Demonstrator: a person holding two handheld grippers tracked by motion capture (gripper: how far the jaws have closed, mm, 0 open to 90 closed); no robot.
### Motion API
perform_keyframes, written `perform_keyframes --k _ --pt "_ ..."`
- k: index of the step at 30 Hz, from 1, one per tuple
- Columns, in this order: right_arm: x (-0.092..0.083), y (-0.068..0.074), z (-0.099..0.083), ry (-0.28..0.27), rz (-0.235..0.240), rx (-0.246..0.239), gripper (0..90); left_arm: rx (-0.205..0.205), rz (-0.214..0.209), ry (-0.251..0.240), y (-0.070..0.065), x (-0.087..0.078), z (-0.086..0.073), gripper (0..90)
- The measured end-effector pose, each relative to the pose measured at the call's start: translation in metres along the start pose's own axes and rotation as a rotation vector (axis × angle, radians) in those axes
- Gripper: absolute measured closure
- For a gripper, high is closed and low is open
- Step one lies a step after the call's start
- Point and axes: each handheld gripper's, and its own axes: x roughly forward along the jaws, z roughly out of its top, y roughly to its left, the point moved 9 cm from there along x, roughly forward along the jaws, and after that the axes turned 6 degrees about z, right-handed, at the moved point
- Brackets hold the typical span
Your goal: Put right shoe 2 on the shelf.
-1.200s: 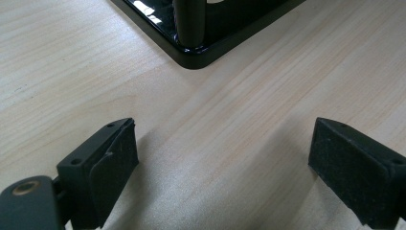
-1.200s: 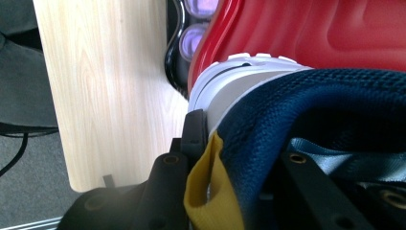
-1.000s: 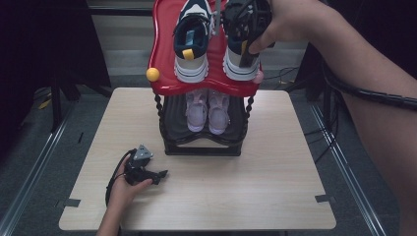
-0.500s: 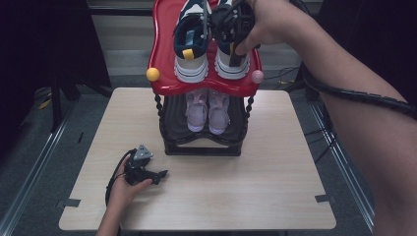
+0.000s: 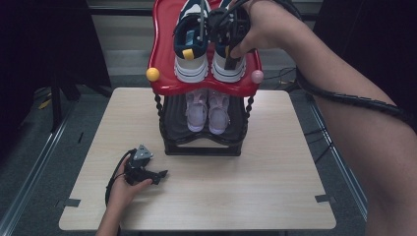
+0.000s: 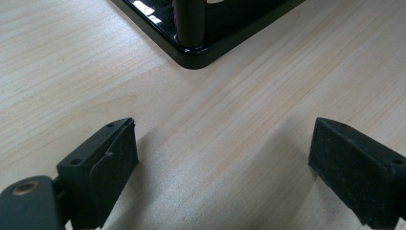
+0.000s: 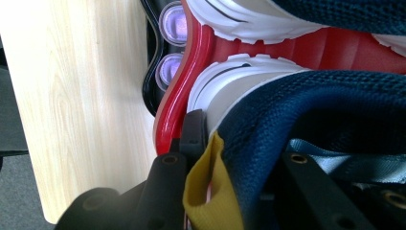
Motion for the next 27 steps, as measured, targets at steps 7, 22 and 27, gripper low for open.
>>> perform_keyframes --k 7,22,27 --pt "0.0027 0.0011 0.0032 -0.013 0.003 0.004 73.0 0.000 0.000 0.000 0.0000 0.0000 0.0000 9.0" --pt "0.0033 0.0008 0.0039 -0.030 -0.006 0.007 72.4 0.000 0.000 0.000 0.0000 0.0000 0.0000 9.0" --pt "0.0048 -0.0024 0.0036 -0.028 -0.025 -0.001 72.2 0.000 -0.001 -0.001 -0.0001 0.0001 0.0001 9.0"
